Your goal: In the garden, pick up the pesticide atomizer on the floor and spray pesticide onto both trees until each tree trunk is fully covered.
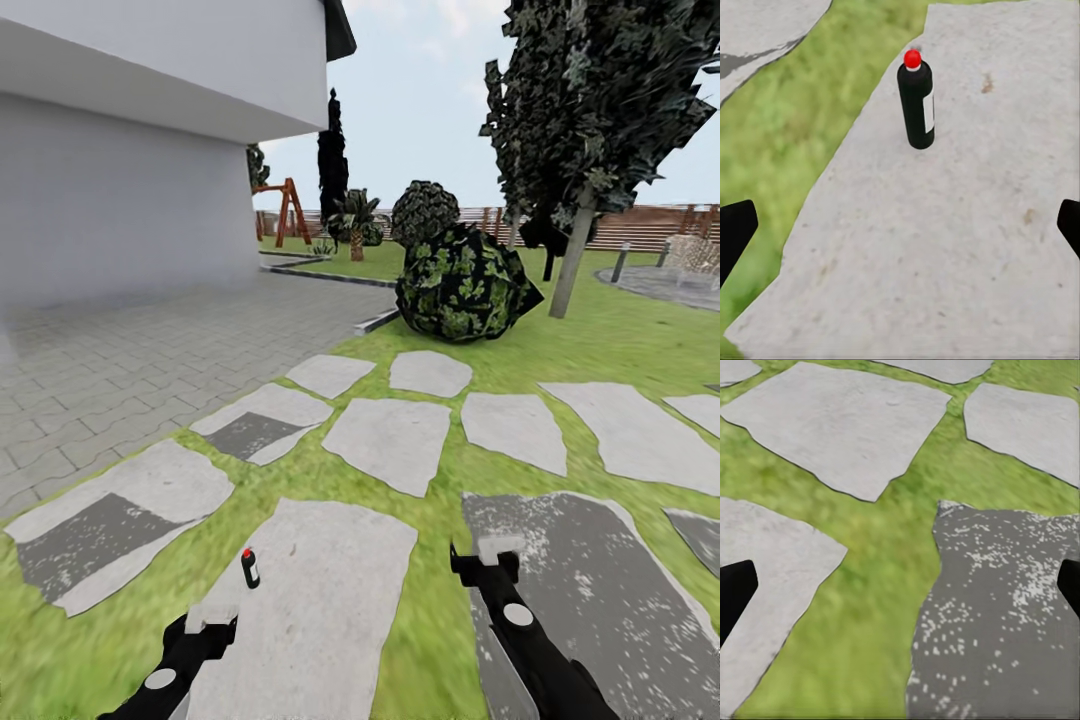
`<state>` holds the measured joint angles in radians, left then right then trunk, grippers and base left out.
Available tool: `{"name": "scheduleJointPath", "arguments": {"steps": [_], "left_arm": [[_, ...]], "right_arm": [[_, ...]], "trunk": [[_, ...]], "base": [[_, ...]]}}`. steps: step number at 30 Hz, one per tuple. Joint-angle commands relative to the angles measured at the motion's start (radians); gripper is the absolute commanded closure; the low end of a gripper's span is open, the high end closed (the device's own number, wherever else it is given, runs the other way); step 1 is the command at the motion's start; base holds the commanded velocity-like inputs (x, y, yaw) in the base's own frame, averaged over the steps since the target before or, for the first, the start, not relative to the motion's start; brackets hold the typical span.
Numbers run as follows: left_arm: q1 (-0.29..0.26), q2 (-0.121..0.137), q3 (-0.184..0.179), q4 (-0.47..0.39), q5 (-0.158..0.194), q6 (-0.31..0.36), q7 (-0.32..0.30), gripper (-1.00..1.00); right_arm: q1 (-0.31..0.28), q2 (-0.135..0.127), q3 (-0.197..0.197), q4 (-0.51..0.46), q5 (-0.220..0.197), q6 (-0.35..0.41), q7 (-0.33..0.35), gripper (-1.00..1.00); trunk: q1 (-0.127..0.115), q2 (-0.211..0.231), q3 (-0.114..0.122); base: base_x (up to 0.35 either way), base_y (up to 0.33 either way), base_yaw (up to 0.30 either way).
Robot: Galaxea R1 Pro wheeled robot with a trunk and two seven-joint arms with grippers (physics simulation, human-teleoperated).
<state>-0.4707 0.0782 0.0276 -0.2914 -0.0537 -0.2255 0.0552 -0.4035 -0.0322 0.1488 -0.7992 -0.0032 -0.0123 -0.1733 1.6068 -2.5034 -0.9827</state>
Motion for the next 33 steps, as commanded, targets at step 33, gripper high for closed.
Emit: {"name": "scheduleJointPath", "arguments": {"steps": [33], "left_arm": [[0.001,0.001,0.000,0.000,-0.003,-0.009,0.002,-1.00]], "right_arm": [[0.000,0.000,0.000,0.000,0.000,0.000,0.000,-1.00]], "trunk": [[0.003,-0.002,-0.076]], "base": [[0.000,0.000,0.000]]}}
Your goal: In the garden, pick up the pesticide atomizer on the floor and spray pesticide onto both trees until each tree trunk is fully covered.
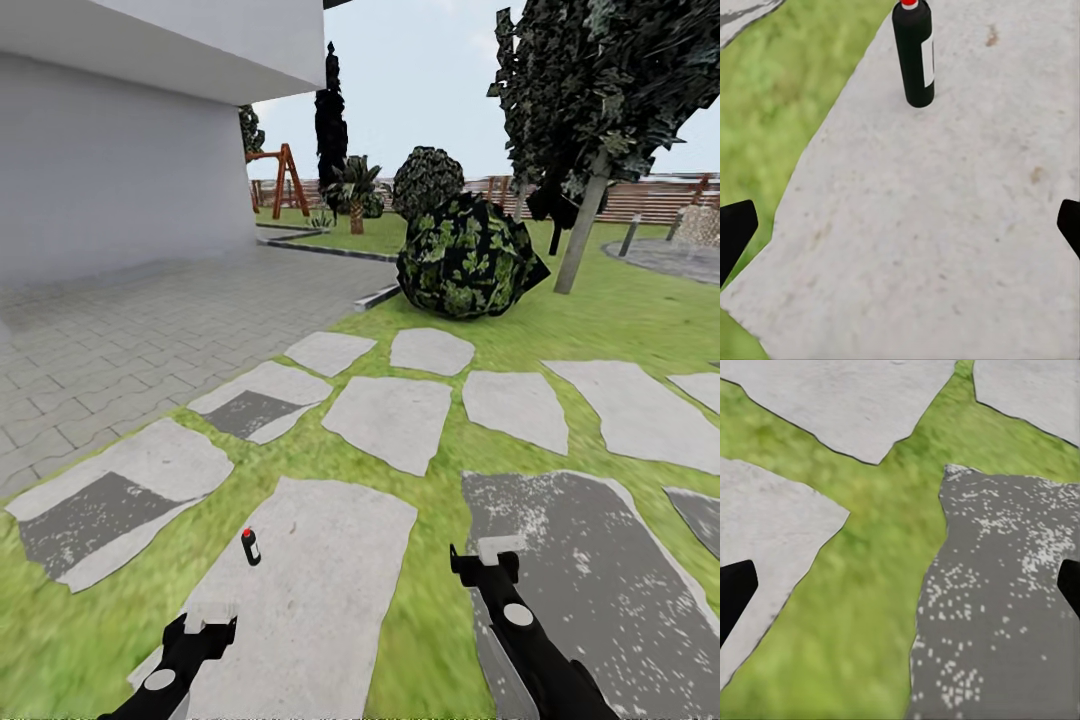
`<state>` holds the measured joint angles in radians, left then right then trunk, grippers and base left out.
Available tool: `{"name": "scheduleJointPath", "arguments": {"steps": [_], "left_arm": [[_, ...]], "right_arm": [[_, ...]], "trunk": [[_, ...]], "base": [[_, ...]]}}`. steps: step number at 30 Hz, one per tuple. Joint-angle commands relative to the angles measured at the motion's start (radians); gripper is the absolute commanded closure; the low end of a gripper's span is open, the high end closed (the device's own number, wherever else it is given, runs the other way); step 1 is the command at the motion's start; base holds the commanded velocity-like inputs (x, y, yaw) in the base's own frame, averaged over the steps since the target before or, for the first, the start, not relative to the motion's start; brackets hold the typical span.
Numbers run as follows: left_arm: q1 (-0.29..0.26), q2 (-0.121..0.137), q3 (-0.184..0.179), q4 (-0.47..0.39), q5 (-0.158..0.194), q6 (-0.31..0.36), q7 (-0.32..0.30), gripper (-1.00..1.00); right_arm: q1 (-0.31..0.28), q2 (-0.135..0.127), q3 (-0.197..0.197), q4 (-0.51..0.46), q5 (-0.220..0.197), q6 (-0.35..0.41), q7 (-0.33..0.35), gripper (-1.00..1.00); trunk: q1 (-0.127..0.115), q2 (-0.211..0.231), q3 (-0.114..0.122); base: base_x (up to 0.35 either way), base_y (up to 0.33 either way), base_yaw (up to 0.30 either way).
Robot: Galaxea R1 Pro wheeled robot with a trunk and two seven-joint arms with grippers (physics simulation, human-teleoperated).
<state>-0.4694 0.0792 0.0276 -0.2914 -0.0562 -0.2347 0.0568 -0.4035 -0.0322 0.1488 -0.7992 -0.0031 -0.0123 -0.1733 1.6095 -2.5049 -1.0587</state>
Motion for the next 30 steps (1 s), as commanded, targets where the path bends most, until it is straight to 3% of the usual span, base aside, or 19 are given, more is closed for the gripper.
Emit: {"name": "scheduleJointPath", "arguments": {"steps": [1,30], "left_arm": [[0.000,0.000,0.000,0.000,0.000,0.000,0.000,-1.00],[0.000,0.001,0.000,0.000,0.001,0.000,0.000,-1.00]], "right_arm": [[0.000,0.000,0.000,0.000,0.000,0.000,0.000,-1.00],[0.000,0.000,0.000,0.000,0.000,0.000,0.000,-1.00]], "trunk": [[0.000,0.000,-0.002],[0.000,0.000,-0.048]], "base": [[0.000,0.000,0.000],[0.008,0.000,0.000]]}}
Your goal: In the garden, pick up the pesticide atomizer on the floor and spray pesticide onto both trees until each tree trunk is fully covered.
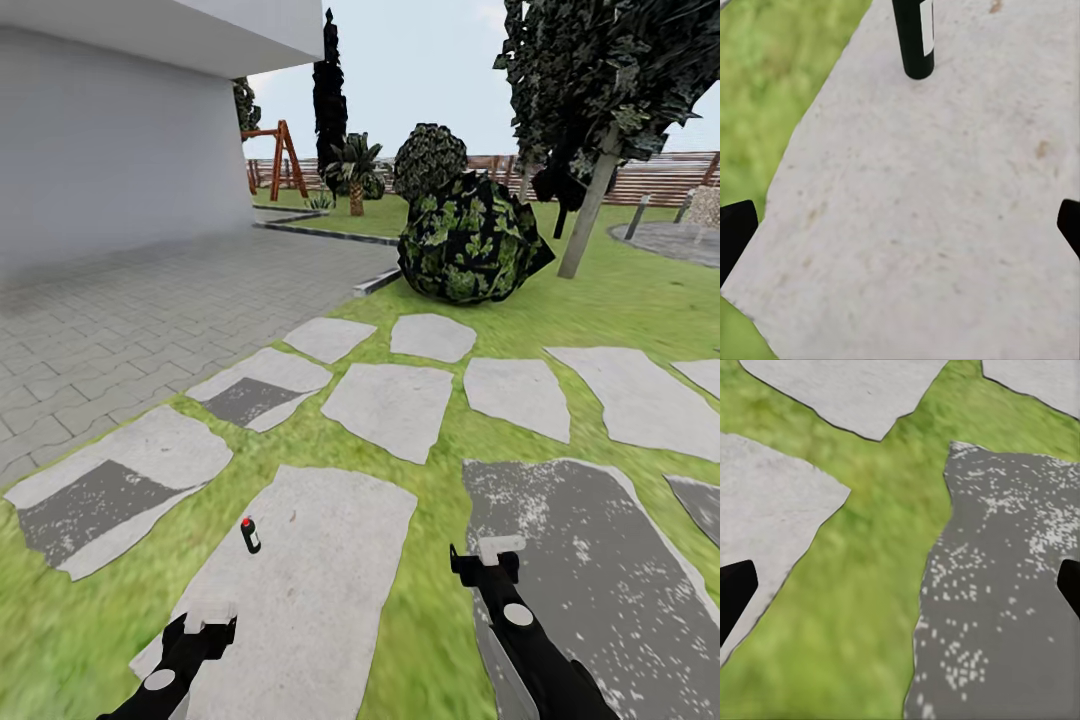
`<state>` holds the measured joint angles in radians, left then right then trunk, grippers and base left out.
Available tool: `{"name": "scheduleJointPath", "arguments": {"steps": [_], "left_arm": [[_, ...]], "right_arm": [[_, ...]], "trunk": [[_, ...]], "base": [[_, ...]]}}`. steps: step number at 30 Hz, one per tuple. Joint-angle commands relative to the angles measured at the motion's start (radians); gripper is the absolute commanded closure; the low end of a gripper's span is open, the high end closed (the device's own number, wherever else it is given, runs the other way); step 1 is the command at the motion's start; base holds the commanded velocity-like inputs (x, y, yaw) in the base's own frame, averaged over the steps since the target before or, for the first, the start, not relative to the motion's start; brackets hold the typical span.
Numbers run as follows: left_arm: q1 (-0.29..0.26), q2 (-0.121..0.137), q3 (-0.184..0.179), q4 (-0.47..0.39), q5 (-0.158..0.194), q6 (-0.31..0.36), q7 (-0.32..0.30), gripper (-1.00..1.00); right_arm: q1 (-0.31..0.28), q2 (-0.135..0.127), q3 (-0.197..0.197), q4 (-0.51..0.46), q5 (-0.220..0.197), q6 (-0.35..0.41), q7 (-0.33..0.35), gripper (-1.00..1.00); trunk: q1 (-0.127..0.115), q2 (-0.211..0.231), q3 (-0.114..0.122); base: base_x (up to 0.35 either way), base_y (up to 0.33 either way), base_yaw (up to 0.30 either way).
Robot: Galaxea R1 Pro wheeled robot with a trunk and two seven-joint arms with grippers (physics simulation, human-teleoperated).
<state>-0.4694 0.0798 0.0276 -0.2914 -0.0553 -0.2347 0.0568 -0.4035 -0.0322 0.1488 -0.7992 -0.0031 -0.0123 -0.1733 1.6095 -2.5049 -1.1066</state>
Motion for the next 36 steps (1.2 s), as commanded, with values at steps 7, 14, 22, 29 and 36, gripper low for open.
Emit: {"name": "scheduleJointPath", "arguments": {"steps": [7,14,22,29,36], "left_arm": [[0.000,0.000,0.000,0.000,0.000,0.000,0.000,-1.00],[0.000,0.000,0.000,0.000,-0.001,0.000,0.000,-1.00],[0.000,0.000,0.000,-0.001,-0.001,0.000,0.000,-1.00],[-0.001,-0.001,0.001,0.000,-0.001,0.003,0.000,-1.00],[-0.002,-0.001,0.000,0.000,0.000,0.002,0.000,-1.00]], "right_arm": [[0.000,0.000,0.000,0.000,0.000,0.000,0.000,-1.00],[0.000,0.000,0.000,0.000,0.000,0.000,0.000,-1.00],[0.000,0.000,0.000,-0.001,0.000,-0.001,0.000,-1.00],[0.000,0.000,0.001,0.000,0.000,-0.002,0.000,-1.00],[0.000,0.000,0.000,0.000,0.000,-0.002,0.000,-1.00]], "trunk": [[0.000,0.000,-0.011],[0.000,0.000,-0.022],[0.000,0.000,-0.024],[0.000,0.000,-0.025],[0.000,0.000,-0.025]], "base": [[0.146,0.000,0.000],[0.311,0.000,0.000],[0.108,0.000,0.000],[0.130,0.000,0.000],[0.315,0.045,0.000]]}}
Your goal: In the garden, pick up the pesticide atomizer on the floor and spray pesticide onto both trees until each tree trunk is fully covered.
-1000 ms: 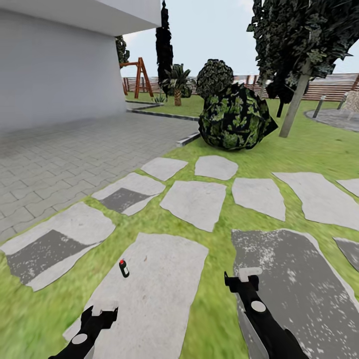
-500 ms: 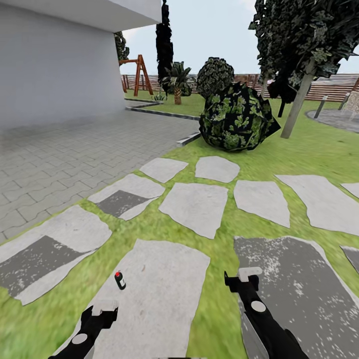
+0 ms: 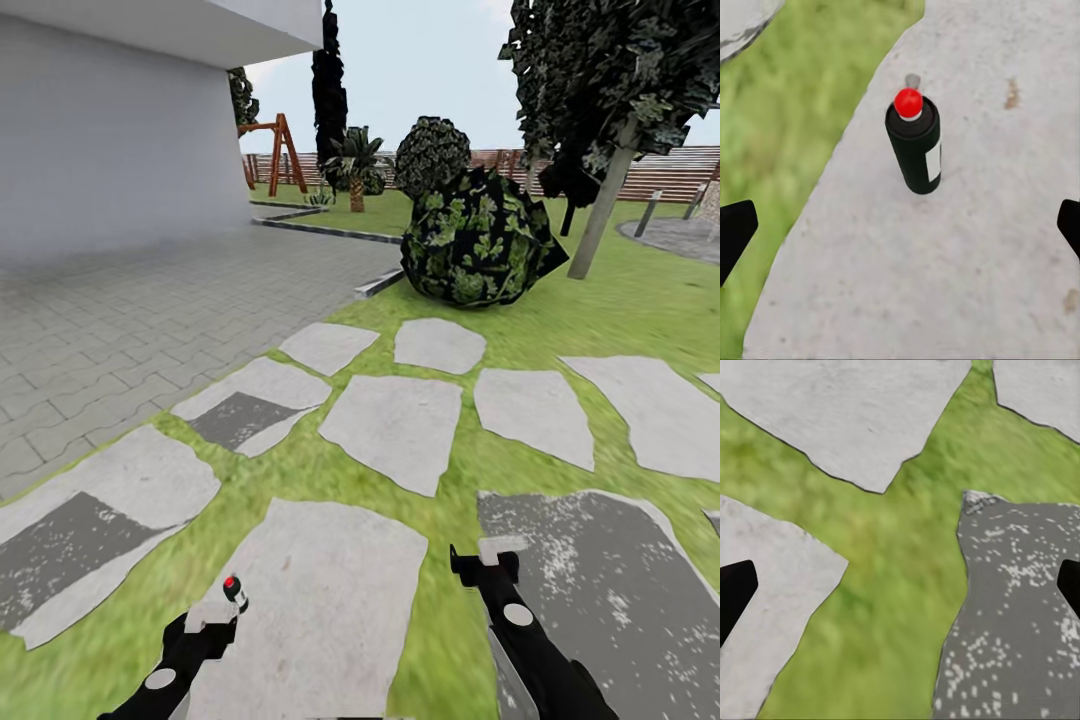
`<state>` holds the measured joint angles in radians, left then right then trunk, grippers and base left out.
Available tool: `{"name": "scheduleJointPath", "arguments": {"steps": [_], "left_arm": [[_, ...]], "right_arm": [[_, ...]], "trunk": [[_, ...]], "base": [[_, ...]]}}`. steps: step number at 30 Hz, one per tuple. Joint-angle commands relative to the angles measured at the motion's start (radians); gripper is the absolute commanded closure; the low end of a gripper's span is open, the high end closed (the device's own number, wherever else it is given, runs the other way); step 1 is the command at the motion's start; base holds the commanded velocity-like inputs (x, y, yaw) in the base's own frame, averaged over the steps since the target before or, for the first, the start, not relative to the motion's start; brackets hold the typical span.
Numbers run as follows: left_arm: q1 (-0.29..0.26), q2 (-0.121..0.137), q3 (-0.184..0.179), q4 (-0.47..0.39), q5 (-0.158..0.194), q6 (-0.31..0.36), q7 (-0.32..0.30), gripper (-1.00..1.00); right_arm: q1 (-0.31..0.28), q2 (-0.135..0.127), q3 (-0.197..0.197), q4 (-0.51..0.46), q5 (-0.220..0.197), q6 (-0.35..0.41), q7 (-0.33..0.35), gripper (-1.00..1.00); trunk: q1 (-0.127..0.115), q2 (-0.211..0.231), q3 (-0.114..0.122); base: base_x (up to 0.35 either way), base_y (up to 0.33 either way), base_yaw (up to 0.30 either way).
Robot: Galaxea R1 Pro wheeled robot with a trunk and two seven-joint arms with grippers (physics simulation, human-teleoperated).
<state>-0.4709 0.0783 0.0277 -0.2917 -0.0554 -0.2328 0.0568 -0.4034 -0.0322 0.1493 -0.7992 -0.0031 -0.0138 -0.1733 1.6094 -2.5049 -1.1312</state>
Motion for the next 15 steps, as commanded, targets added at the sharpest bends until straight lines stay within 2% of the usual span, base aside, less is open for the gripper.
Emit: {"name": "scheduleJointPath", "arguments": {"steps": [1,4,8,15], "left_arm": [[0.000,0.000,0.000,0.000,0.000,0.000,0.000,-1.00],[0.000,0.001,0.000,-0.001,0.000,-0.001,0.000,-1.00],[0.000,0.001,0.000,-0.001,0.000,-0.003,0.000,-1.00],[0.000,0.002,0.000,-0.001,0.000,-0.003,-0.001,-1.00]], "right_arm": [[0.000,0.000,0.000,0.000,0.000,0.000,0.000,-1.00],[0.000,0.000,0.000,0.000,0.000,0.000,0.000,-1.00],[0.000,0.000,0.001,0.000,0.000,0.000,0.000,-1.00],[0.000,0.000,0.001,0.000,0.000,0.000,0.000,-1.00]], "trunk": [[0.000,0.000,0.000],[0.000,0.000,0.000],[0.000,0.000,0.000],[0.000,0.000,0.000]], "base": [[0.268,0.098,-0.018],[0.168,0.061,-0.090],[0.035,0.012,-0.194],[0.002,0.001,-0.033]]}}
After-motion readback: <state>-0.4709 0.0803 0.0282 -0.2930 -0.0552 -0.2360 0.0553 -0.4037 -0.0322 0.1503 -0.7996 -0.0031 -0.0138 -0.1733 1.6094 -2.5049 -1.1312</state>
